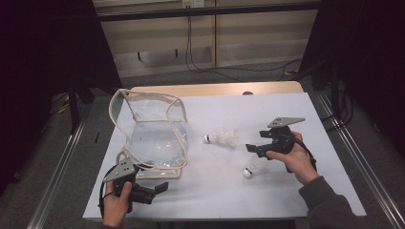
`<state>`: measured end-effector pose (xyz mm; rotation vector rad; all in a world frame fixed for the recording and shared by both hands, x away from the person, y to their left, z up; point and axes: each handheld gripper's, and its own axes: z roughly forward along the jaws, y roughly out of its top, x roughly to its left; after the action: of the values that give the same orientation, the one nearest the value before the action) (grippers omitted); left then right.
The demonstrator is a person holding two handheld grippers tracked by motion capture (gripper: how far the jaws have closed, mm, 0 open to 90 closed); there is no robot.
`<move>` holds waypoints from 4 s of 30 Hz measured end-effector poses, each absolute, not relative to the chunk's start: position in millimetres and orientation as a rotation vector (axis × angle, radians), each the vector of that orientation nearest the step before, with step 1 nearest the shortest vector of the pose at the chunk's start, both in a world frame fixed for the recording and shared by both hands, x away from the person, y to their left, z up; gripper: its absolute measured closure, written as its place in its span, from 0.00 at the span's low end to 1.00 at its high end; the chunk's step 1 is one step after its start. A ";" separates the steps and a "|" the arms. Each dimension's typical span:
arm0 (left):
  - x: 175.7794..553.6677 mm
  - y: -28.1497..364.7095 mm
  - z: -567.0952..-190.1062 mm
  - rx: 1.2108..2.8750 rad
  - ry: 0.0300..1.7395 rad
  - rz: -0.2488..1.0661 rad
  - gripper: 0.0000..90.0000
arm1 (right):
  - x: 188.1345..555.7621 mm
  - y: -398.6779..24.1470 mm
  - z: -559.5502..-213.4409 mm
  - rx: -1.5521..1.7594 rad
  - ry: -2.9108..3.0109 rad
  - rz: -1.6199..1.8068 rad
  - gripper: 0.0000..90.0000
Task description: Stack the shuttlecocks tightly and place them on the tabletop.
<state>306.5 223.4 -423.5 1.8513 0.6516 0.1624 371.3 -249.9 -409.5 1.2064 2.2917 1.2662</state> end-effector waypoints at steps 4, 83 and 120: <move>306.6 223.2 -423.4 1.851 0.652 0.164 0.02 | 366.2 -254.3 -408.9 1.220 2.269 1.301 0.17; 305.6 221.6 -423.1 1.847 0.653 0.171 0.02 | 302.3 -279.1 -432.8 1.107 2.272 1.290 0.23; 306.6 221.5 -422.7 1.849 0.654 0.171 0.02 | 300.0 -275.3 -439.2 1.023 2.349 1.311 0.54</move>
<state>306.6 221.5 -422.7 1.8486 0.6538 0.1710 300.0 -275.3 -439.2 1.0233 2.3488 1.3107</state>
